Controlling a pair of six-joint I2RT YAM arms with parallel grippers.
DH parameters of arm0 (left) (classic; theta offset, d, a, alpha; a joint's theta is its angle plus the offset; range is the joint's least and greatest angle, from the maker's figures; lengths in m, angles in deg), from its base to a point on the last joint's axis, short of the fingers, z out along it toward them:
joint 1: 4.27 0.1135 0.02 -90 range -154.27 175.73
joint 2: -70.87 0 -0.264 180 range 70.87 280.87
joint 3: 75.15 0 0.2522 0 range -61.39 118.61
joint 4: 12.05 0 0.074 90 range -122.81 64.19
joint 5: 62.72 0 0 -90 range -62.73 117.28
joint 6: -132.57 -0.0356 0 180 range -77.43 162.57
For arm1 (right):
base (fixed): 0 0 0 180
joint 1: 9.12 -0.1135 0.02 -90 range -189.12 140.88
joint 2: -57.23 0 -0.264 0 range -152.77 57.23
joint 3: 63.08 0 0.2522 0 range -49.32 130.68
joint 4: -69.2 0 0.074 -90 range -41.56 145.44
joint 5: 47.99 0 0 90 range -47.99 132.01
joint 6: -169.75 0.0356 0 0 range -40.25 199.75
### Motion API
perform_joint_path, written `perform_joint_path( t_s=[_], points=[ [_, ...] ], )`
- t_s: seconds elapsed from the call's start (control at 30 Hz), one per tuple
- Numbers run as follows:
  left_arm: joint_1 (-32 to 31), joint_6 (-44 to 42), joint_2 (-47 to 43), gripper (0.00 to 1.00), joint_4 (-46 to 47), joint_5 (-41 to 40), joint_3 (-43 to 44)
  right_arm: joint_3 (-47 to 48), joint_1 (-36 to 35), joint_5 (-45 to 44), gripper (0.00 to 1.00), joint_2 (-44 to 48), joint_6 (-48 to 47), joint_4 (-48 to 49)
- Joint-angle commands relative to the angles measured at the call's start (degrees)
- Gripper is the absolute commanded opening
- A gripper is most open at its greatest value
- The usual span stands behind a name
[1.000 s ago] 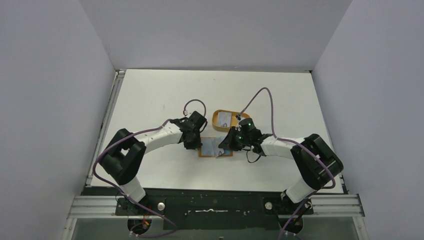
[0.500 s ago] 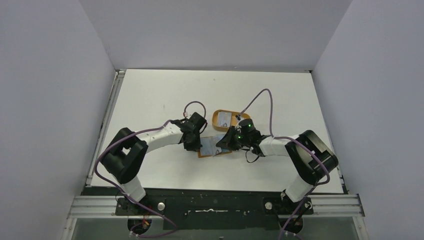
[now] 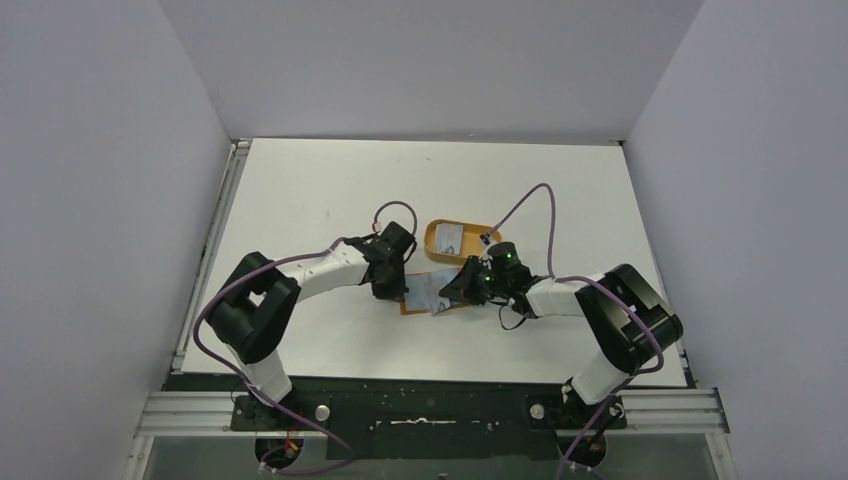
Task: Put the credit cards into the card holder
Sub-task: Insert the credit card into the card holder.
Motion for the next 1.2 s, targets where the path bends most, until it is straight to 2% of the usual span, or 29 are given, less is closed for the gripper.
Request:
perform_joint_path(
  t_s=[0.0,0.7,1.0,1.17],
  points=[
    [-0.3,-1.5,2.4,0.01,4.1,3.5,1.1,-1.6,1.3,0.4,0.0,2.4,-1.7,1.2],
    [-1.4,-3.6,5.4,0.0,4.3,6.6,3.5,-1.8,2.8,0.8,0.0,0.7,-3.1,7.5],
    [-1.4,-3.9,5.8,0.0,3.7,6.3,3.9,1.4,3.5,-1.1,0.0,1.5,-12.0,-3.6],
    [-1.5,-3.9,6.3,0.0,3.7,6.6,4.4,2.2,3.8,-1.4,0.0,1.6,-14.1,-5.5]
  ],
)
